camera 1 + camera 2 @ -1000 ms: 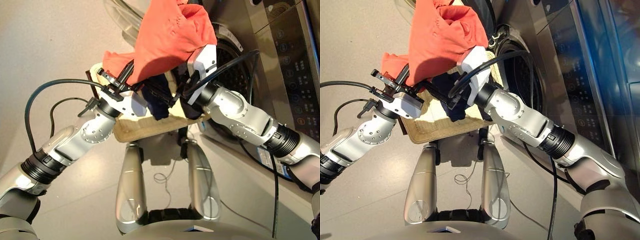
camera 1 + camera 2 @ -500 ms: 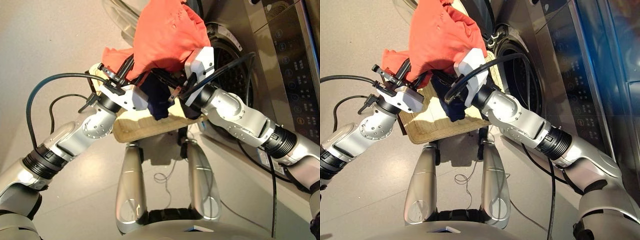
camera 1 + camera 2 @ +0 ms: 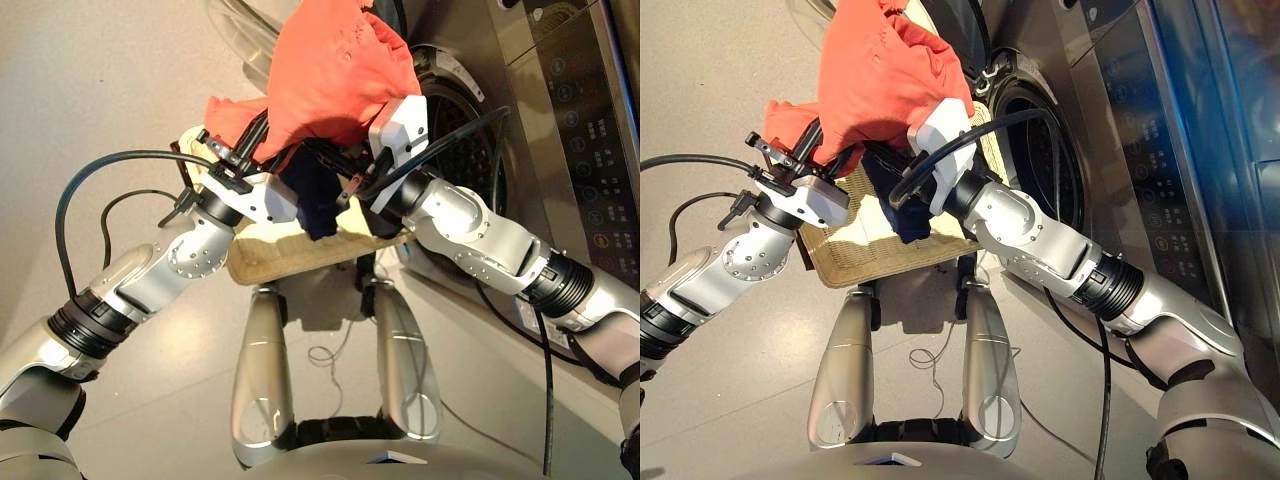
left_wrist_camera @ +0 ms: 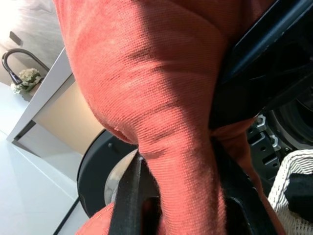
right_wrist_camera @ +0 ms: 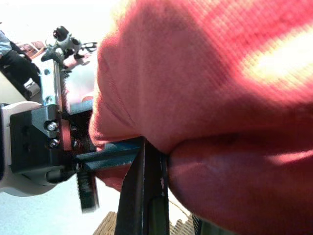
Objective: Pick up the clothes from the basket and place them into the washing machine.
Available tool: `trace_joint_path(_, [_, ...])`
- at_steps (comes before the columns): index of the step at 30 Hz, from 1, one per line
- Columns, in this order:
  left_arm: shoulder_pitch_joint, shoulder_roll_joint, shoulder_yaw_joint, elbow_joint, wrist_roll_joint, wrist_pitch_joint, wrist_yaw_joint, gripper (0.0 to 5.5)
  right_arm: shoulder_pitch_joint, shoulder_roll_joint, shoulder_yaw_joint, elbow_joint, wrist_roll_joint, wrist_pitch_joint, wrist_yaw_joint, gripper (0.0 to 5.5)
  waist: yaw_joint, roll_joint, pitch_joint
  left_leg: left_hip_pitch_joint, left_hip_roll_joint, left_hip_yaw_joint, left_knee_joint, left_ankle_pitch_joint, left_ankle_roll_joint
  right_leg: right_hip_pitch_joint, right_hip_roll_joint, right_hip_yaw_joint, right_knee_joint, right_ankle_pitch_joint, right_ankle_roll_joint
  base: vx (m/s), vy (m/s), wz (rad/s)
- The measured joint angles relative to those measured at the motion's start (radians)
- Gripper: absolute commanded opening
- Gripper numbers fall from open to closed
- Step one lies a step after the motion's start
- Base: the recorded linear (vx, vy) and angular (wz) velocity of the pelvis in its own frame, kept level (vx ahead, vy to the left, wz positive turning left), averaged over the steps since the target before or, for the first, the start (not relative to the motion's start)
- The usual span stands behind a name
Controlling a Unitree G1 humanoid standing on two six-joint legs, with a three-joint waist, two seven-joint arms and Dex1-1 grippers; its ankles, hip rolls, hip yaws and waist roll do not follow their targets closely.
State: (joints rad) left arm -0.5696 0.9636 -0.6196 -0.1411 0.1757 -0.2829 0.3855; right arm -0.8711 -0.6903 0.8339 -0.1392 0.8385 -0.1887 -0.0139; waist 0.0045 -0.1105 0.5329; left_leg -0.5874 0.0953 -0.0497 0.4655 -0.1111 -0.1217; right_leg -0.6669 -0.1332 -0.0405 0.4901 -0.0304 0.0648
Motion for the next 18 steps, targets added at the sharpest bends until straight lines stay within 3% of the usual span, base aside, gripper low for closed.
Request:
trace_joint_path(8, [0.056, -0.075, -0.062, 0.026, 0.014, -0.01, 0.018, 5.5, 0.123, 0.243, -0.2, 0.15, -0.187, -0.086, -0.196, 0.0, 0.003, 0.03, 0.001, -0.011, -0.003, 0.0, 0.011, 0.0, 0.001, -0.012, -0.002, 0.003, 0.011, 0.001, 0.0, 0.0, 0.0, 0.0])
trace_joint_path(18, [0.043, -0.174, -0.104, 0.068, 0.012, -0.039, 0.09, 5.5, 0.199, 0.322, -0.259, 0.498, -0.403, -0.107, -0.379, 0.0, 0.005, 0.067, 0.001, -0.035, -0.009, -0.004, 0.027, 0.0, 0.004, -0.027, -0.008, 0.003, 0.018, 0.001, 0.002, 0.0, 0.0, 0.0])
